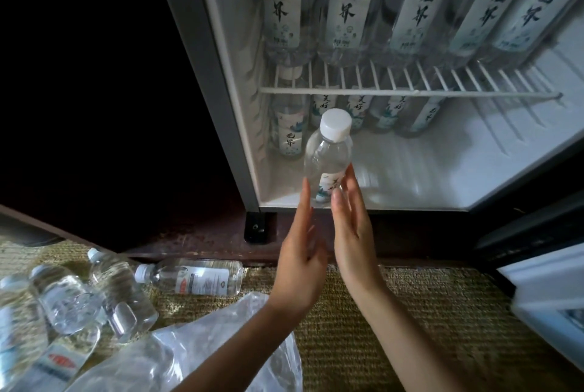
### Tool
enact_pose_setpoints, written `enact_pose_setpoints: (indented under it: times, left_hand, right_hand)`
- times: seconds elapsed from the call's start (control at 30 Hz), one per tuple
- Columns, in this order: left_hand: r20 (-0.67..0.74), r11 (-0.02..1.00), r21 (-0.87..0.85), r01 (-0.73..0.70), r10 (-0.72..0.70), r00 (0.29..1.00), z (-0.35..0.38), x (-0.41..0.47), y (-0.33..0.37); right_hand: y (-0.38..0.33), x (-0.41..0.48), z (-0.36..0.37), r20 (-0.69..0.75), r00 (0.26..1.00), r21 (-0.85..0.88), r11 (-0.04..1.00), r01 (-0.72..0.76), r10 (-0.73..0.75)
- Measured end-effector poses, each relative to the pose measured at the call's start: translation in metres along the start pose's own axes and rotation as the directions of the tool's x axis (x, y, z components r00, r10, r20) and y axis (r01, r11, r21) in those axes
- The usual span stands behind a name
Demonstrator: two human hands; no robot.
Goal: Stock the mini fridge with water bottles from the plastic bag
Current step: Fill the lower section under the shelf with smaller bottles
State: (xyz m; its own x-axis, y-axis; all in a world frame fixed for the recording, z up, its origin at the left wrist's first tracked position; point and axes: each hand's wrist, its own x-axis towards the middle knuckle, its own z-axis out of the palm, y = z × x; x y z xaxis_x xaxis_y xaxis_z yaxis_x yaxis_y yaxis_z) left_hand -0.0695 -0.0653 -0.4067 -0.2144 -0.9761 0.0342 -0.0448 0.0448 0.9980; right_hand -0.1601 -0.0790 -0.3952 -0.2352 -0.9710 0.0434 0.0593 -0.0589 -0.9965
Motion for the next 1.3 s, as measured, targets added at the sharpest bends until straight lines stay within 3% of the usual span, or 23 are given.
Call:
enact_pose_setpoints:
  times: [0.27,0.57,0.77,1.03,1.3]
  left_hand:
    - [0.037,0.994,-0.089,0.066,-0.063,0.997,0.003,0.011,-0.002]
    - [0.02,0.984,-0.121,0.133,-0.131,0.991,0.0,0.034,0.005]
    - [0.095,0.99,-0.041,0.138,-0.134,0.986,-0.001,0.039,0.006]
    - [0.162,0.979,-0.053,0.198,-0.187,0.969,-0.008,0.048,0.005]
    - [0.131,0.979,-0.06,0.194,-0.185,0.974,-0.008,0.073,0.009]
  right_hand:
    - [0.0,0.0,0.005,0.029,0.999,0.08,0.996,-0.04,0.038]
    - [-0.001,0.019,0.0,0.099,0.989,-0.001,0.994,-0.109,0.109]
    - [0.002,0.028,-0.008,0.155,0.981,-0.074,0.991,-0.11,0.12]
    - [0.016,0.025,-0.009,0.137,0.983,-0.166,0.981,-0.1,0.124]
    - [0.011,0.051,-0.003,0.113,0.987,-0.132,0.986,-0.1,0.115]
